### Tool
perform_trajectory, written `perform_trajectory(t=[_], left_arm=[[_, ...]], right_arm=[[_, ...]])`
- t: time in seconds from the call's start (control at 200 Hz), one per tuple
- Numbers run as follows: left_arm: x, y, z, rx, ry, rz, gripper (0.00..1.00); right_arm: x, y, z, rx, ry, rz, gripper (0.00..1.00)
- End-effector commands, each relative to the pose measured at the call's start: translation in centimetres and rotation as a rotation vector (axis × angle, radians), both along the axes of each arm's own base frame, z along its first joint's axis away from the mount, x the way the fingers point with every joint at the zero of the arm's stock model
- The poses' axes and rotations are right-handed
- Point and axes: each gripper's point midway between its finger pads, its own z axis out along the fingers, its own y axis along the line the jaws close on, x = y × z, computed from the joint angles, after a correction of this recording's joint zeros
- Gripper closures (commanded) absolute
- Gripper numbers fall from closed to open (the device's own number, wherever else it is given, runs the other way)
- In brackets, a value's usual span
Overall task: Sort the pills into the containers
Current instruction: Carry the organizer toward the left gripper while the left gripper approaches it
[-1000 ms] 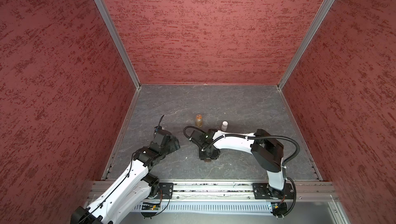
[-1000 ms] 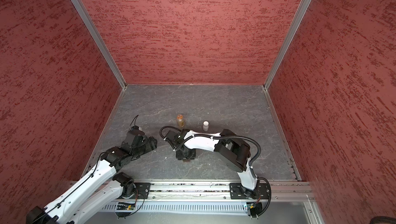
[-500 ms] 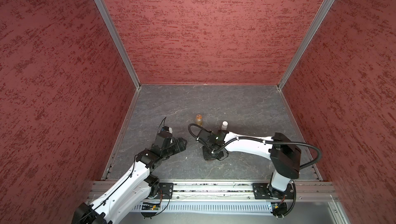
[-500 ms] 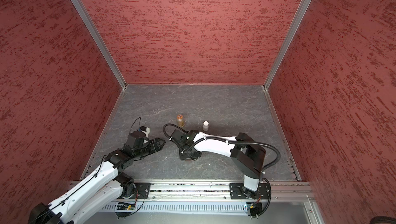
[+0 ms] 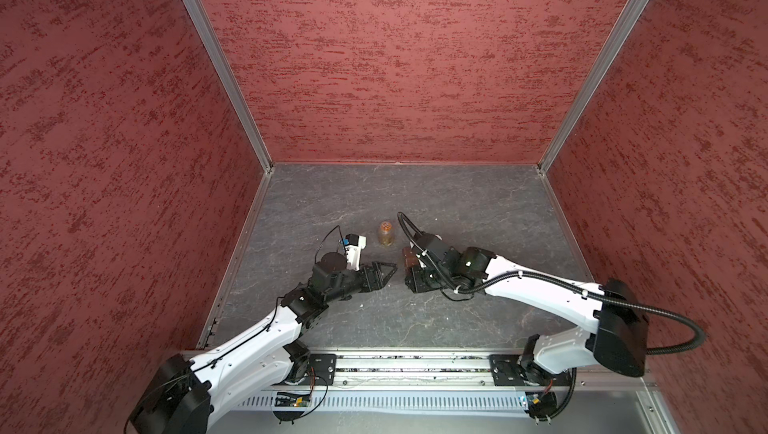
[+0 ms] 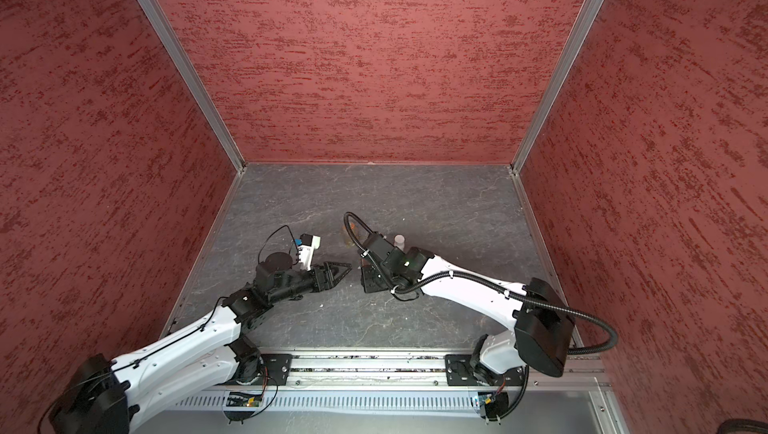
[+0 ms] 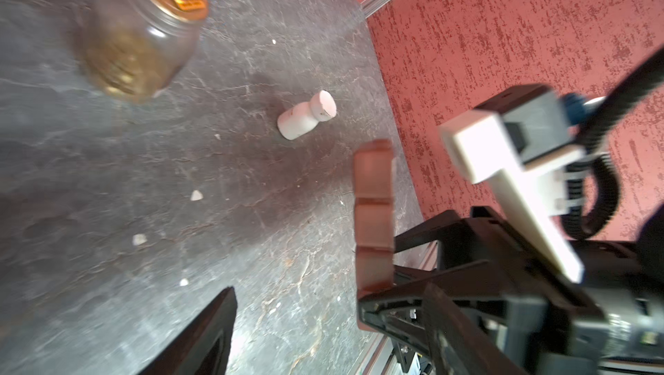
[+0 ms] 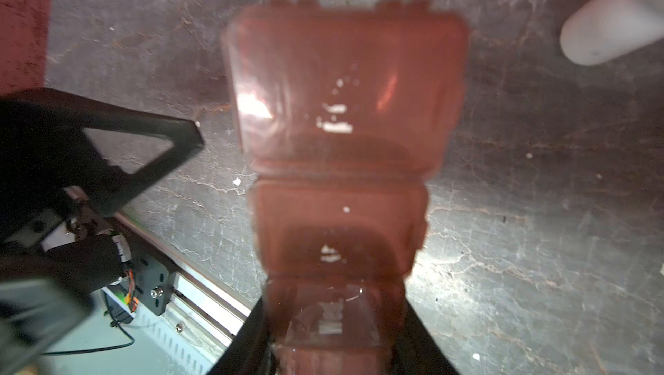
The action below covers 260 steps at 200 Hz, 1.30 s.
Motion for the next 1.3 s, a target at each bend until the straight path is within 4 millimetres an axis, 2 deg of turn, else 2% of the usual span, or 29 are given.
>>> perform_trajectory(t=[0.0,0.195,0.386,0.701,0.952,1.297], left_arm=[[0.7,-1.8,3.2,-0.092,-0.072,-0.026,0.19],[0.9,-3.5,3.9,-0.107,-0.085,-0.053,0.20],[1.6,-3.8,4.2,-0.107,-0.092,-0.042,0.21],[2.2,-5.3,3.0,-0.091,-0.055,-0.063,0.29],[2.1,-6.1,3.0,-0.091,-0.059,-0.076,0.36],[1.8,-7.1,2.6,-0.092,-0.056,-0.106,0.53]], right_arm=[[0.8,0.3,1.8,0.050,-0.087,0.028,0.62],[0.9,0.3,2.6,0.065,-0.115,0.048,0.62],[0.7,0.6,2.9,0.080,-0.118,0.065,0.62],[1.0,0.5,3.2,0.084,-0.137,0.061,0.62],[1.1,0.9,3.0,0.090,-0.128,0.063,0.61],[0.9,1.5,3.0,0.114,-0.115,0.071,0.60]])
